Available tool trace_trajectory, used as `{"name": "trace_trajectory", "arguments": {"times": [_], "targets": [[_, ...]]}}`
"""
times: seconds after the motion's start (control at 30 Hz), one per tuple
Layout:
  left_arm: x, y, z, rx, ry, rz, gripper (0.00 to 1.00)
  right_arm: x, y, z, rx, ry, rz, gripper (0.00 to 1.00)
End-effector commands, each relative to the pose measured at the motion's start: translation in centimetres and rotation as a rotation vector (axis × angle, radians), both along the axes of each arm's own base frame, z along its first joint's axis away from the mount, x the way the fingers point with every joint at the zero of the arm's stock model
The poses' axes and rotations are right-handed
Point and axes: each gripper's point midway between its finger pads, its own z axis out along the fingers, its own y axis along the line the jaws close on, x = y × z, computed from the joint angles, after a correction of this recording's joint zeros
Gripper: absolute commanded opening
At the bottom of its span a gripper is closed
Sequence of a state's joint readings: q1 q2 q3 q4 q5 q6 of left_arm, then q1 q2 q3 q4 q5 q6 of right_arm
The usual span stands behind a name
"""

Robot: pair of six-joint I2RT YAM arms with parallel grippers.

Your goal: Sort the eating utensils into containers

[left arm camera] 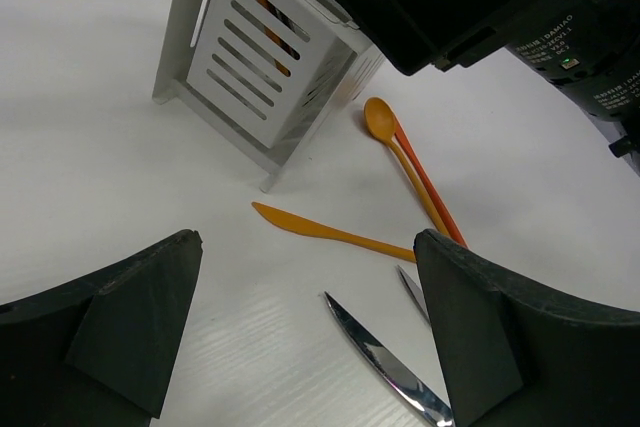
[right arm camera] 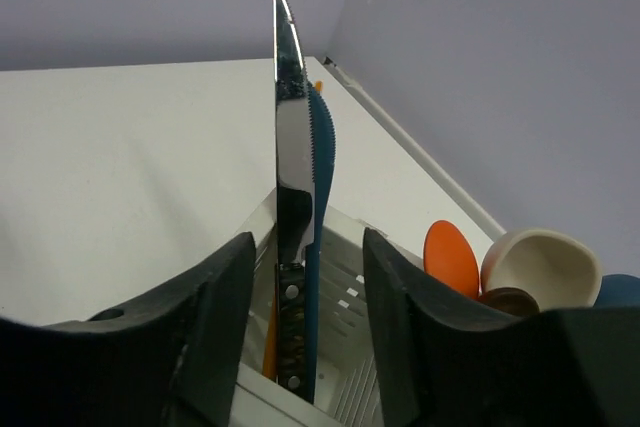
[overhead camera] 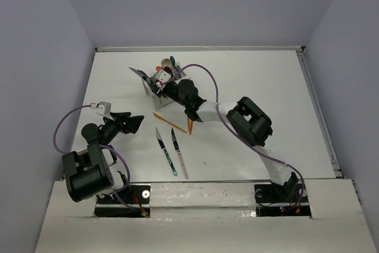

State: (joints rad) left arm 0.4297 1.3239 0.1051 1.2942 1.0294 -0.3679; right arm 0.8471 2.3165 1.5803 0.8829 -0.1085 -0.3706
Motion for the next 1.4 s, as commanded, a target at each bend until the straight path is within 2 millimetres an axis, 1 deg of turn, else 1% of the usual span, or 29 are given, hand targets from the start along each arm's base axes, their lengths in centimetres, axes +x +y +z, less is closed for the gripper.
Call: {"name": "trace_trajectory", "arguments": {"times": [0.0, 0.03, 0.07, 0.1, 0.2, 0.27, 0.33, 0.37, 0.4, 0.43, 0.47, 0.5, 0.53, 0.57, 0.63, 0.67, 0.73, 0.77, 0.8, 0.83, 0.87, 0.9, 1.0, 1.03, 1.13, 1.17, 1.2, 1.3, 1.37], "targets": [[0.0, 0.2, 8.6, 0.24, -0.497, 0.005, 0.99, -0.5, -1.0, 3.5, 0.032, -0.046, -0.016, 0.57], [0.0, 0.2, 8.6, 0.241, -0.498, 0.007, 0.99, -0.6, -1.1, 4.2, 0.04, -0.053, -0.016, 0.59], [0.0, 0.2, 8.6, 0.243, -0.498, 0.007, 0.99, -0.7, -1.2, 4.4, 0.037, -0.052, -0.018, 0.64], [0.0, 0.2, 8.6, 0.243, -0.497, 0.007, 0.99, -0.9, -1.5, 5.8, 0.051, -0.063, -0.021, 0.65], [0.1, 0.3, 8.5, 0.243, -0.495, 0.01, 0.99, -0.9, -2.5, 7.5, 0.06, -0.039, -0.059, 0.68], [0.2, 0.4, 8.5, 0.244, -0.493, 0.014, 0.99, -0.3, -5.0, 9.7, 0.078, 0.052, -0.229, 0.68], [0.3, 0.4, 8.5, 0.244, -0.491, 0.017, 0.99, -0.1, -6.9, 10.1, 0.08, 0.17, -0.319, 0.68], [0.3, 0.5, 8.5, 0.245, -0.488, 0.021, 0.99, -0.9, -8.4, 9.0, 0.055, 0.318, -0.373, 0.68], [0.4, 0.6, 8.5, 0.248, -0.489, 0.024, 0.99, -1.0, -10.1, 7.9, 0.035, 0.38, -0.455, 0.67], [0.4, 0.7, 8.4, 0.246, -0.484, 0.034, 0.99, -2.1, -11.6, 5.0, -0.031, 0.493, -0.508, 0.66], [0.4, 0.7, 8.4, 0.253, -0.487, 0.037, 0.99, -2.9, -12.8, 5.0, -0.021, 0.537, -0.542, 0.66], [0.4, 0.8, 8.5, 0.254, -0.488, 0.041, 0.99, -3.6, -14.0, 3.4, -0.048, 0.588, -0.586, 0.65], [0.5, 0.9, 8.5, 0.255, -0.49, 0.052, 0.99, -4.7, -15.8, 0.3, -0.082, 0.666, -0.66, 0.63], [0.5, 1.0, 8.6, 0.253, -0.49, 0.06, 0.99, -5.2, -17.6, -1.3, -0.098, 0.702, -0.707, 0.62], [0.6, 1.0, 8.6, 0.252, -0.488, 0.062, 0.99, -6.0, -18.9, -3.3, -0.075, 0.792, -0.75, 0.62], [0.6, 1.0, 8.6, 0.252, -0.488, 0.062, 0.99, -6.1, -19.3, -4.1, -0.069, 0.824, -0.756, 0.62], [0.6, 1.0, 8.4, 0.25, -0.481, 0.062, 0.99, -6.3, -19.5, -5.9, -0.055, 0.9, -0.75, 0.58], [0.6, 1.0, 8.5, 0.253, -0.484, 0.062, 0.99, -6.4, -19.3, -6.4, -0.064, 0.917, -0.742, 0.56], [0.6, 1.1, 8.5, 0.256, -0.485, 0.064, 0.99, -6.6, -19.2, -7.9, -0.099, 0.942, -0.752, 0.51], [0.5, 1.0, 8.4, 0.257, -0.485, 0.064, 0.99, -6.2, -19.4, -8.5, -0.105, 0.955, -0.769, 0.49], [0.5, 1.0, 8.4, 0.259, -0.485, 0.065, 0.99, -5.8, -19.0, -8.3, -0.097, 0.956, -0.767, 0.47], [0.5, 1.1, 8.5, 0.266, -0.492, 0.069, 0.99, -5.6, -18.7, -9.4, -0.117, 0.968, -0.773, 0.47], [0.5, 1.2, 8.4, 0.271, -0.487, 0.076, 0.99, -5.3, -18.3, -10.3, -0.136, 0.983, -0.783, 0.45], [0.6, 1.2, 8.3, 0.27, -0.485, 0.079, 0.99, -5.4, -18.3, -11.3, -0.16, 0.996, -0.79, 0.44], [0.7, 1.3, 8.4, 0.271, -0.484, 0.082, 0.99, -5.5, -17.8, -12.2, -0.17, 1.025, -0.781, 0.41], [0.7, 1.3, 8.4, 0.27, -0.483, 0.081, 0.99, -5.6, -17.7, -12.7, -0.175, 1.035, -0.776, 0.38], [0.7, 1.3, 8.4, 0.27, -0.483, 0.082, 0.99, -5.7, -17.4, -13.0, -0.179, 1.048, -0.764, 0.36], [0.7, 1.3, 8.4, 0.271, -0.485, 0.082, 0.99, -5.9, -17.6, -13.3, -0.18, 1.054, -0.774, 0.34], [0.7, 1.4, 8.4, 0.27, -0.485, 0.084, 0.99, -5.9, -18.0, -12.9, -0.168, 1.05, -0.788, 0.34]]}}
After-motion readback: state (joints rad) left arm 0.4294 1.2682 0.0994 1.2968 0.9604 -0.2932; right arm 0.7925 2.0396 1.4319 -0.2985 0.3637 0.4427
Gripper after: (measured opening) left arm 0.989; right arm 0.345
